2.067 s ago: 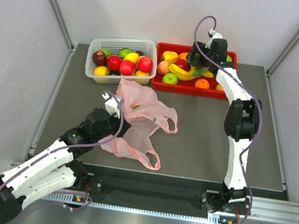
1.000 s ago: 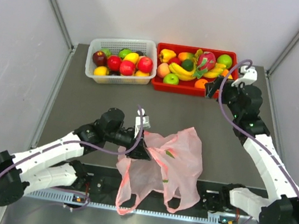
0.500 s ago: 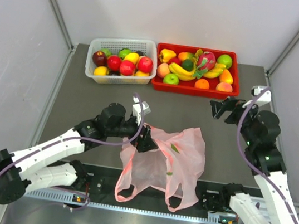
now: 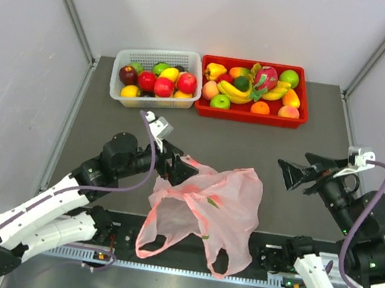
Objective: Untie the knot of the plastic bag and take out the fruit
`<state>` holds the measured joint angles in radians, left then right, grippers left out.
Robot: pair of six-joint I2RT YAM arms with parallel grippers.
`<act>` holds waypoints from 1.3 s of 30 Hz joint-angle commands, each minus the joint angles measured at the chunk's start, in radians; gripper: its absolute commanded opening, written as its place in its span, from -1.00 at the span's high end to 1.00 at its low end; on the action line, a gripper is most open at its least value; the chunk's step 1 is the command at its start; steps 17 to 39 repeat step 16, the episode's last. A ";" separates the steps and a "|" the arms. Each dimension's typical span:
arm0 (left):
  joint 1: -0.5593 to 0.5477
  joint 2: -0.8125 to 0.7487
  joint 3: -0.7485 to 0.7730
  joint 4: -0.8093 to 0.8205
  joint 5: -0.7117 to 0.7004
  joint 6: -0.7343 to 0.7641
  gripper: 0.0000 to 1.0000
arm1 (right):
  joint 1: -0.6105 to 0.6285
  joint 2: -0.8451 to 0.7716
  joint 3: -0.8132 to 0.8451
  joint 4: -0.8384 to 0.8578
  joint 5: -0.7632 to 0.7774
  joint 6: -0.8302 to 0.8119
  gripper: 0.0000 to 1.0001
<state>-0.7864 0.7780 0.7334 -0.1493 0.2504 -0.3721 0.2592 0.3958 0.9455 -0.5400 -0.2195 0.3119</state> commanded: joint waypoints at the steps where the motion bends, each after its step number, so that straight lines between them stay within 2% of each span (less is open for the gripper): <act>1: -0.002 -0.046 0.043 0.059 -0.065 -0.018 -0.98 | 0.000 -0.023 0.056 -0.057 -0.058 0.012 -0.99; 16: -0.001 -0.131 0.129 0.019 -0.141 -0.010 -0.98 | 0.000 -0.064 0.102 -0.150 0.005 -0.007 -0.99; 39: -0.001 -0.131 0.129 0.019 -0.141 -0.010 -0.98 | 0.000 -0.064 0.102 -0.150 0.005 -0.007 -0.99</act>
